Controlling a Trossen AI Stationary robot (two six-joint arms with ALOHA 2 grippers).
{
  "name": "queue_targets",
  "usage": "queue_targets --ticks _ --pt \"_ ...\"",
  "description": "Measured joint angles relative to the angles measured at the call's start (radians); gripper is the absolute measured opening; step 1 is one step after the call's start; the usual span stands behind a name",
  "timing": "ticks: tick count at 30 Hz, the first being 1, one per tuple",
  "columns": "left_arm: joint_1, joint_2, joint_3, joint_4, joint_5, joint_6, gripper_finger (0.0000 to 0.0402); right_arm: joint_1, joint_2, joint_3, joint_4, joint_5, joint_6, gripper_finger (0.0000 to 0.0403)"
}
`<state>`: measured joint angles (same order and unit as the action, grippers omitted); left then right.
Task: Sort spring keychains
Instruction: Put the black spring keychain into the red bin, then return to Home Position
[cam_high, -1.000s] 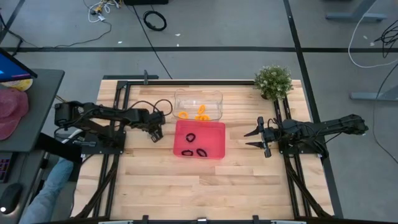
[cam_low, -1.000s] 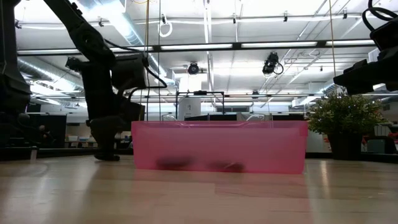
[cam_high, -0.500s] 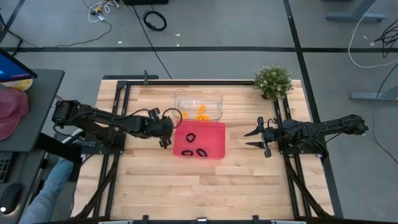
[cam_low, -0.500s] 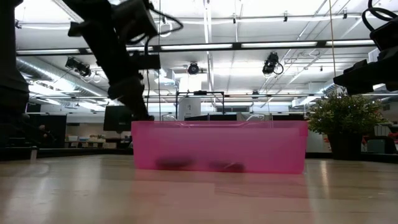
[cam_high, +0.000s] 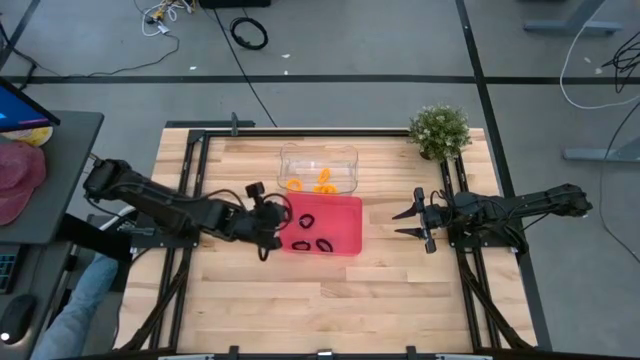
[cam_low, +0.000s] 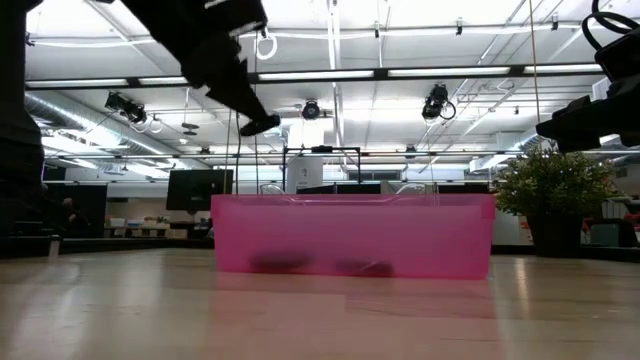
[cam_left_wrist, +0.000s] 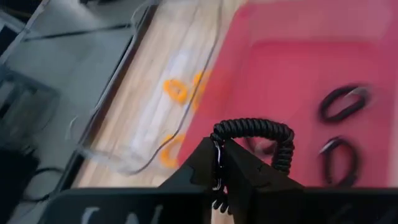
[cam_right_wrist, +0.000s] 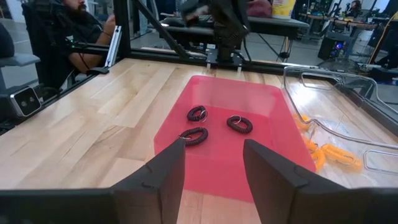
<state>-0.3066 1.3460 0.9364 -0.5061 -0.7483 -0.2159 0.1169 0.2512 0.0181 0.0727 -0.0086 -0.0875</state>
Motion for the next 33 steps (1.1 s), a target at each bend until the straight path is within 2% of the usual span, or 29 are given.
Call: queue_targets --ticks 5,9,26,33 --pt "-0.04 0.0 0.006 0.132 0.038 0.01 0.0064 0.0 0.0 0.0 0.0 0.0 0.0 0.0166" --pt "-0.056 0.002 0.006 0.217 0.079 0.09 0.0077 0.0 0.0 0.0 0.0 0.0 0.0 0.0166" --pt "0.006 0.003 0.006 0.218 0.09 0.123 0.0069 0.0 0.0 0.0 0.0 0.0 0.0 0.0166" --pt "0.019 0.003 0.006 0.22 0.091 0.058 0.0069 0.0 0.0 0.0 0.0 0.0 0.0 0.0166"
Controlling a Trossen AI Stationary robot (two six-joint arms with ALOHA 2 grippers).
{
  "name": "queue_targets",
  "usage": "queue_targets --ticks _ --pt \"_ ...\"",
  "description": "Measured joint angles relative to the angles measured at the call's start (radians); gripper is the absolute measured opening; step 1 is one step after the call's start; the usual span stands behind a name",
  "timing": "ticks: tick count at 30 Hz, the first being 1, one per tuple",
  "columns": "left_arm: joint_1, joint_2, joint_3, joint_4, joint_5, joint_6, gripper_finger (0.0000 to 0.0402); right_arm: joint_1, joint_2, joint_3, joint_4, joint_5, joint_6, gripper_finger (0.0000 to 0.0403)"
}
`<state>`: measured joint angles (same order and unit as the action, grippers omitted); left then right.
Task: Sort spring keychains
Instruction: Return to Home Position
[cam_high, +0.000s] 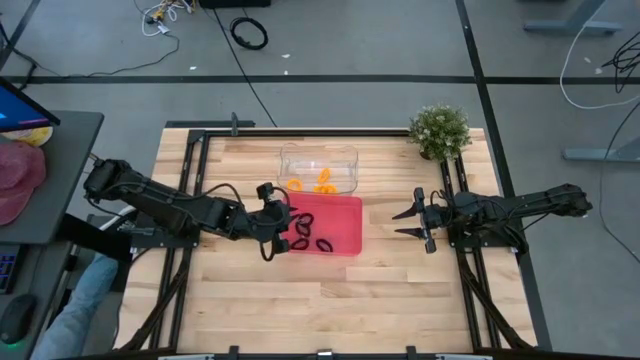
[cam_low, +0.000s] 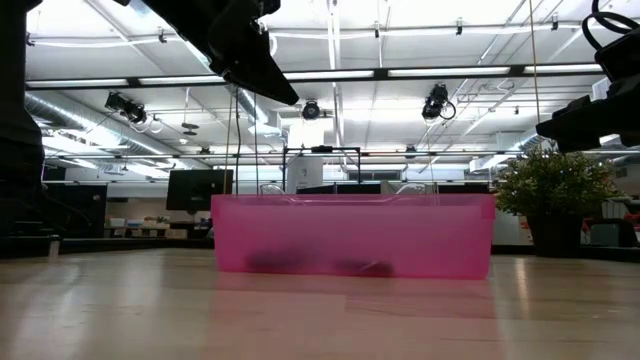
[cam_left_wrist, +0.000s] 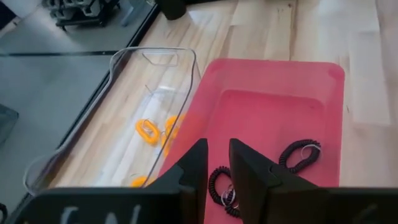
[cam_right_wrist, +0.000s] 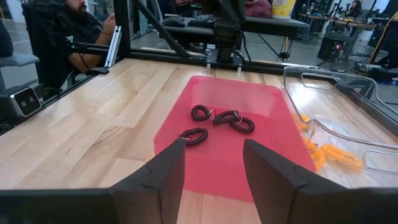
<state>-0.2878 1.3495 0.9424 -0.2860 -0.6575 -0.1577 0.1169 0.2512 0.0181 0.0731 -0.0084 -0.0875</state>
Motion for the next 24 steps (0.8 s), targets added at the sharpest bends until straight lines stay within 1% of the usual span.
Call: queue_targets --ticks 5,24 --pt "0.0 0.0 0.0 0.003 0.0 -0.046 0.0069 0.0 0.0 0.0 0.0 0.0 0.0 0.0166" --pt "0.0 0.0 0.0 0.003 0.0 -0.048 0.0069 0.0 0.0 0.0 0.0 0.0 0.0 0.0166"
